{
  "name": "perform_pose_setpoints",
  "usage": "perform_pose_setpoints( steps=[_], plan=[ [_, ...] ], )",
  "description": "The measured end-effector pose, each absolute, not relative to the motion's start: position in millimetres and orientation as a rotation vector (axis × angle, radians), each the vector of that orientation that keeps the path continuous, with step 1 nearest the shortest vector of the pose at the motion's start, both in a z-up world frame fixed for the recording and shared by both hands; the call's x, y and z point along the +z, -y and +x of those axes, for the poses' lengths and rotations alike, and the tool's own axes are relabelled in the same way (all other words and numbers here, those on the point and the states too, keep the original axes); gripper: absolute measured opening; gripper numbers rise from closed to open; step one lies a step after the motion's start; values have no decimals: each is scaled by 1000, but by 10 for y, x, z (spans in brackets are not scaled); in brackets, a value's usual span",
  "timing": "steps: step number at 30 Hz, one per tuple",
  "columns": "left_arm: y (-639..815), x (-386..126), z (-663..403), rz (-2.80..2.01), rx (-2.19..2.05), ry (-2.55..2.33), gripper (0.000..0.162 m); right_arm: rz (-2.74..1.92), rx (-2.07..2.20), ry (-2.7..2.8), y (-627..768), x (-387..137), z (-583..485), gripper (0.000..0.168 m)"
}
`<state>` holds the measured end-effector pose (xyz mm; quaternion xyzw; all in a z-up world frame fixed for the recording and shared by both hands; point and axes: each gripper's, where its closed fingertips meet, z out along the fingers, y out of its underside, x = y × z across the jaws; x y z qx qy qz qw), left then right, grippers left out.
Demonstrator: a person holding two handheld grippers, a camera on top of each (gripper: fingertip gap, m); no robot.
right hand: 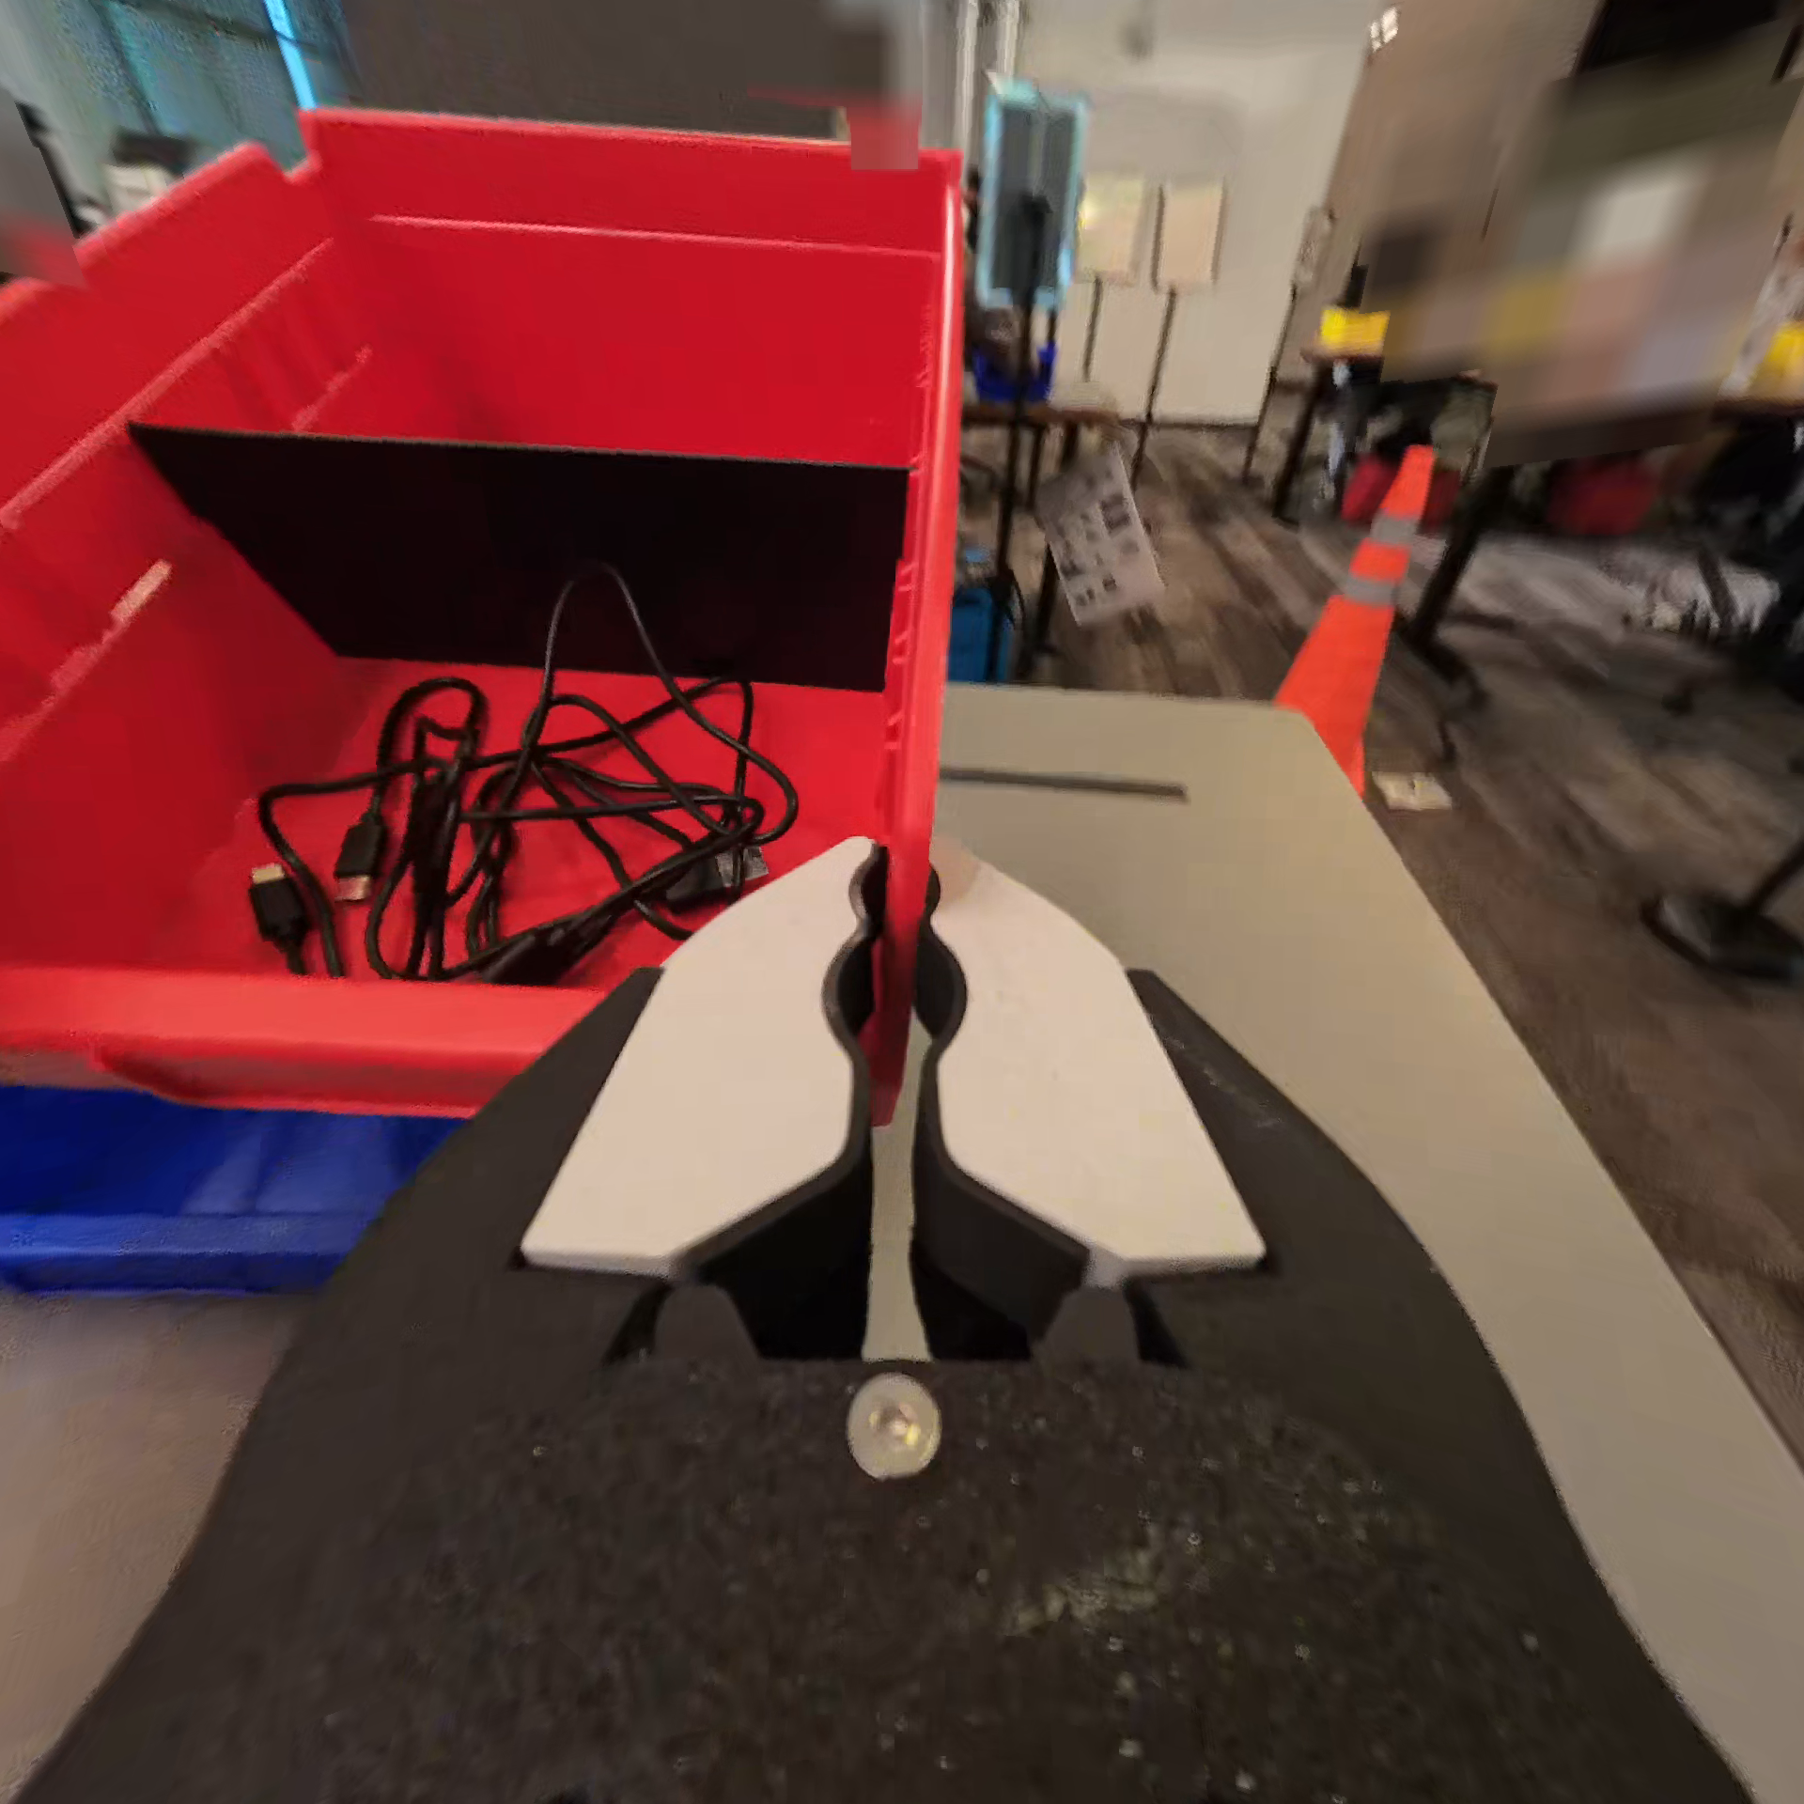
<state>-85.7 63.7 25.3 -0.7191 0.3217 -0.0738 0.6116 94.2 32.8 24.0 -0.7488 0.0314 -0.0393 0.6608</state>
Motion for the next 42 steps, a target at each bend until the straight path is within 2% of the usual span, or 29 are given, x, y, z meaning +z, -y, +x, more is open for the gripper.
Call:
perform_pose_setpoints(
  steps=[8,14,18,22,25,30,33,37,40,42],
  plan=[
    [-621,-1065,599,-1937,-378,-798,16,-2028,-141,-136,-143,-940,2399,2],
    [-713,-1187,814,-1923,-384,-792,16,-2040,-113,-222,-233,-1189,2625,2],
    [-616,-1308,897,-1931,-492,-929,24,-2093,-49,-292,-265,-1399,2733,3],
    [-378,-1105,664,-1868,-689,-934,25,-2036,-106,-192,-218,-1197,2750,9],
    [-185,-877,331,-1795,-735,-990,33,-1979,-226,-165,-120,-1001,2820,23],
    [-91,-482,-587,-1673,-655,-970,38,-1941,-326,-39,-61,-658,2615,33],
    [-227,-457,-1408,-1664,-469,-843,38,-1874,-320,69,-138,-325,2180,35],
    [-531,-702,-2457,-1718,-249,-602,36,-1784,-125,250,-375,-36,1102,39],
    [-723,-966,-2739,-1850,-271,-492,38,-1706,352,276,-537,-84,-24,42],
    [-761,-979,-2685,-1890,-418,-444,47,-1743,518,164,-654,-302,-442,39]
  ],
)
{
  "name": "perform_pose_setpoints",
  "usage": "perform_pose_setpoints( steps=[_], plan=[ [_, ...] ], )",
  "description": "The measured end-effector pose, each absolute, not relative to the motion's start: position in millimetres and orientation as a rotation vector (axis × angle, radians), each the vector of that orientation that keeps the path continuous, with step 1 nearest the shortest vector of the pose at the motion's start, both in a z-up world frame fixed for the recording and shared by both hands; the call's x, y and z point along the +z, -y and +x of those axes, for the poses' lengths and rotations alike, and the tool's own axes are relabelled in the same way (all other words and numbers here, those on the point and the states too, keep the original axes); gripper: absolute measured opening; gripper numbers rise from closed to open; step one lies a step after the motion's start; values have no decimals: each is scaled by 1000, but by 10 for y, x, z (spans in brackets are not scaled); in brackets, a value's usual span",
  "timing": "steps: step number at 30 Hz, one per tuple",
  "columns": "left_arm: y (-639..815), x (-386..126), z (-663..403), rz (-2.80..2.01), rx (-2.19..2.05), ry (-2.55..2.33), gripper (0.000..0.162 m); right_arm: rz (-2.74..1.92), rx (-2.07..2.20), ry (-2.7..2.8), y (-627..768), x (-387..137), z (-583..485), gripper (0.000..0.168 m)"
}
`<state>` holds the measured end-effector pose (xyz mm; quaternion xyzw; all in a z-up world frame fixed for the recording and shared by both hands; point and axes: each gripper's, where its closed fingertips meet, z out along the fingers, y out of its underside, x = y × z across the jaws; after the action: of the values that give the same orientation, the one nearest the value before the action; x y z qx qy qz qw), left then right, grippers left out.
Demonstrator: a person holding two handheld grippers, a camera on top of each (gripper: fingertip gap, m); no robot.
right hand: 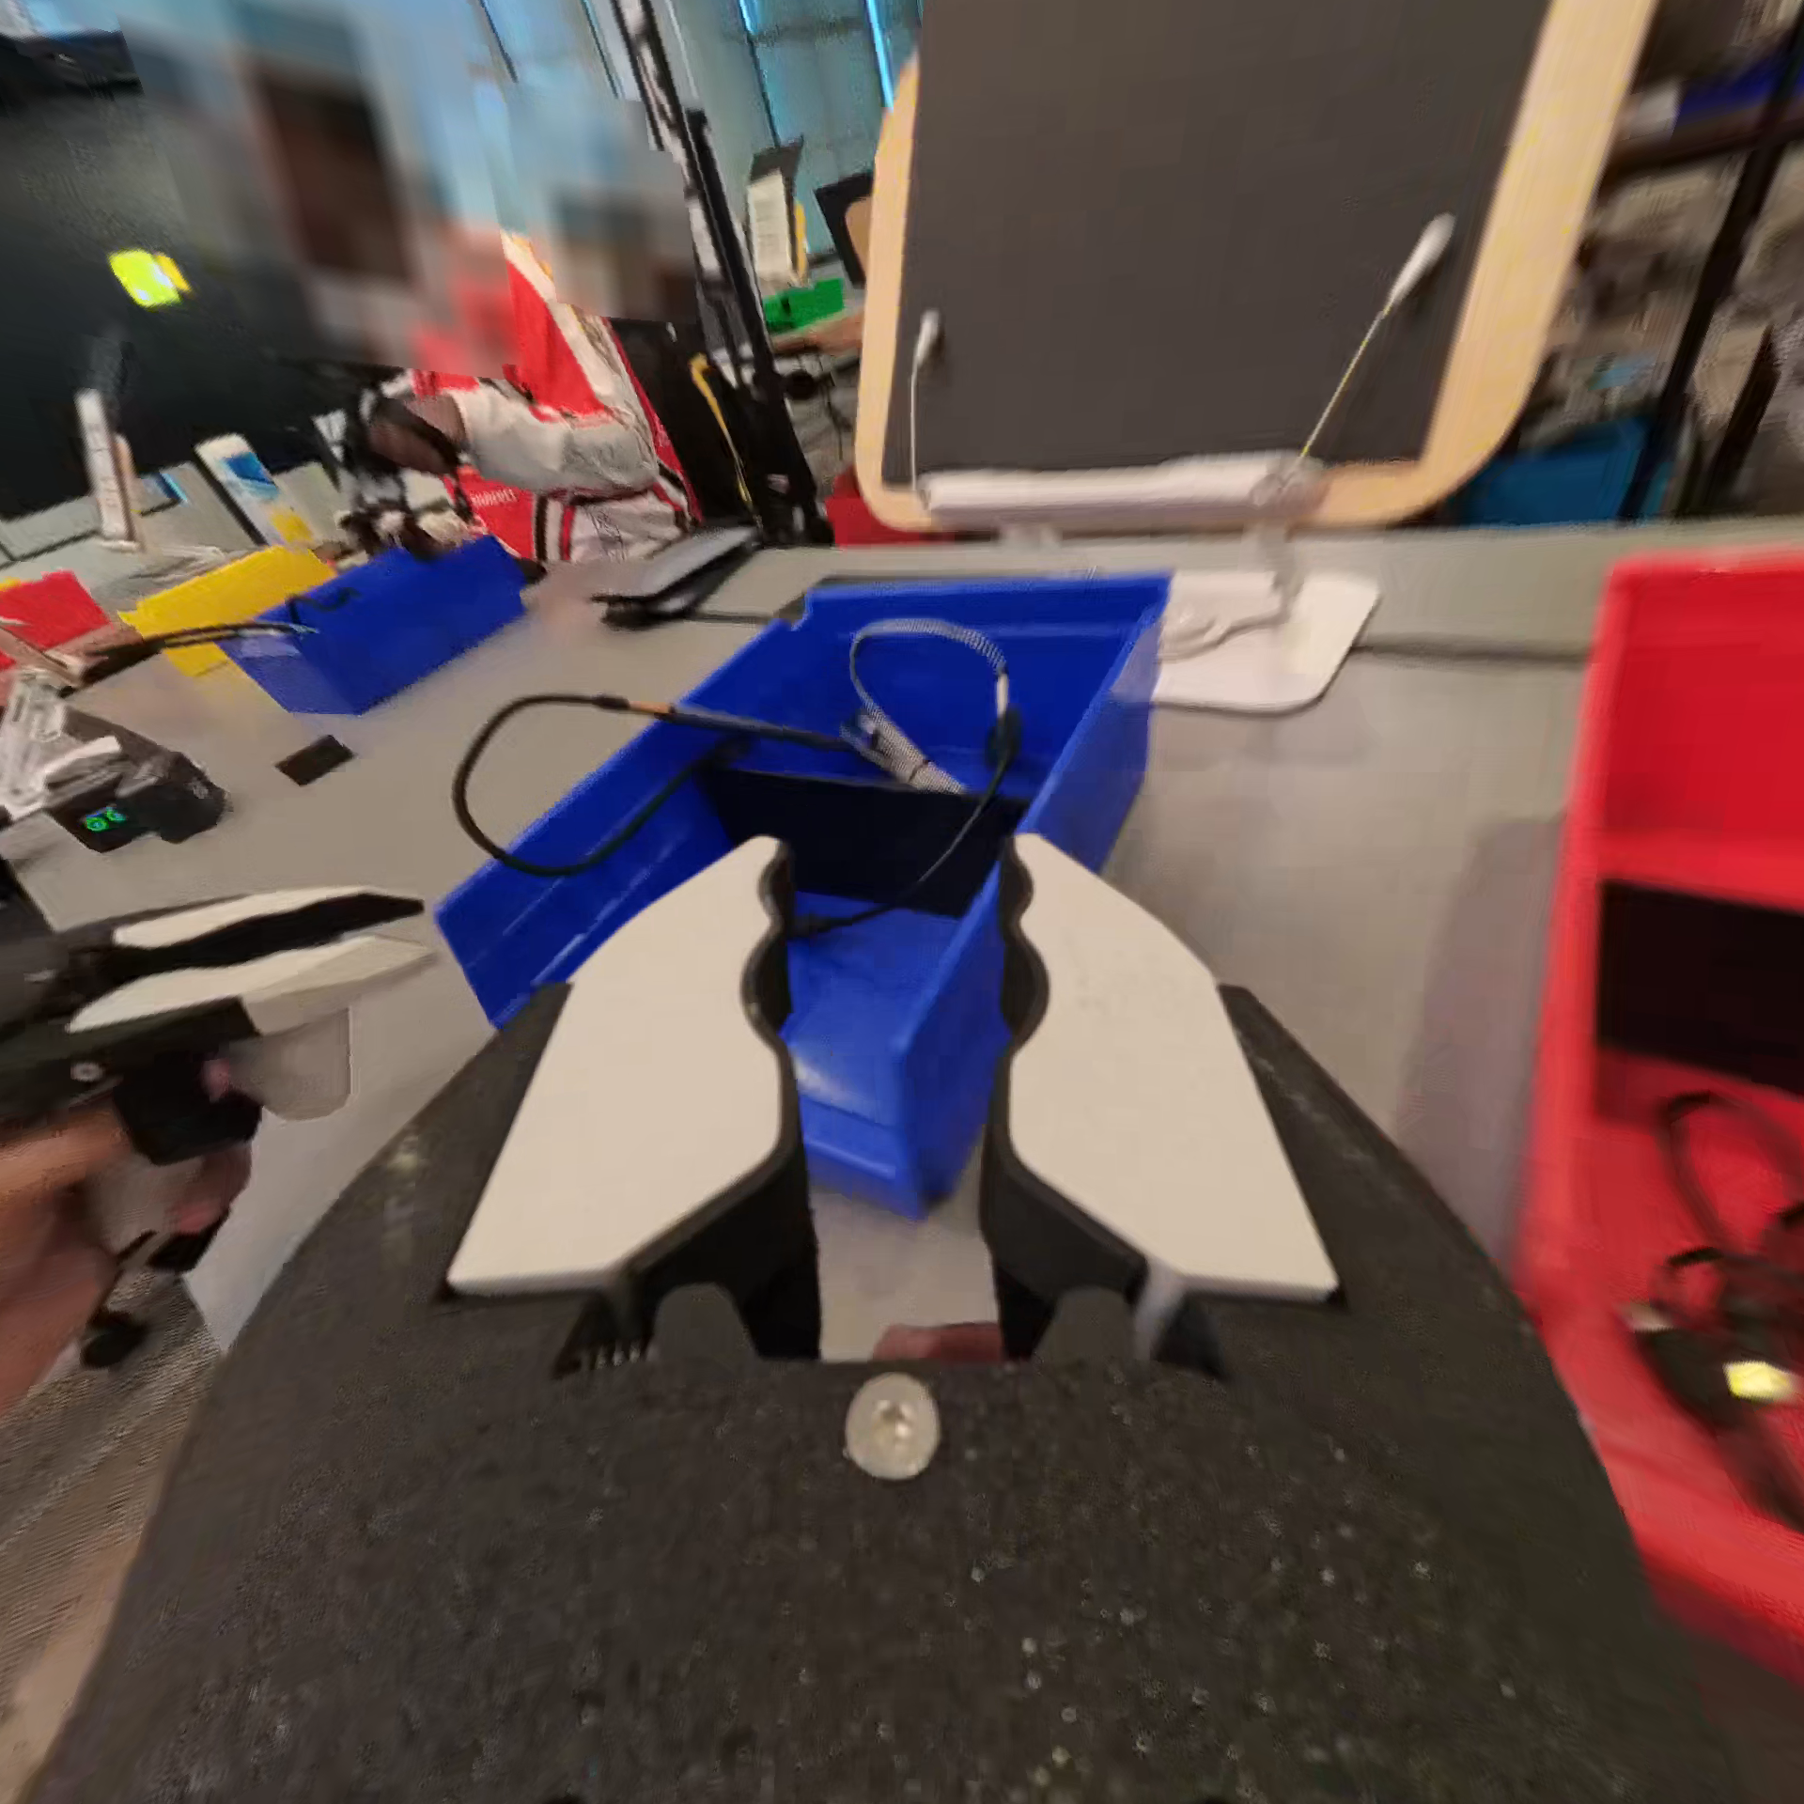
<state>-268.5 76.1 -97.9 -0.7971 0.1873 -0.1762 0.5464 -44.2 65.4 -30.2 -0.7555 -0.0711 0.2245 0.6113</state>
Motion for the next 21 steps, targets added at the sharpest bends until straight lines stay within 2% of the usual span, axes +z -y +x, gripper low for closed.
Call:
perform_pose_setpoints(
  steps=[5,8,10,11,14,17,21],
  plan=[
    [-962,-923,-2751,-1834,-365,-431,53,-1866,52,215,-820,-933,-580,39],
    [-1086,-921,-2650,-1842,-429,-433,52,-1938,67,203,-858,-1185,-711,51],
    [-1129,-1023,-2532,-1885,-455,-469,51,-1995,80,182,-898,-1326,-774,48],
    [-1134,-1098,-2483,-1914,-453,-489,46,-2008,72,166,-924,-1363,-783,41],
    [-1194,-1242,-2489,-1941,-368,-480,18,-2011,89,87,-988,-1370,-781,33],
    [-1292,-1253,-2680,-1969,-253,-463,10,-2056,196,11,-995,-1358,-840,11],
    [-1410,-1180,-3113,-2011,-189,-357,4,-2031,153,2,-1057,-1230,-1243,10]
  ],
)
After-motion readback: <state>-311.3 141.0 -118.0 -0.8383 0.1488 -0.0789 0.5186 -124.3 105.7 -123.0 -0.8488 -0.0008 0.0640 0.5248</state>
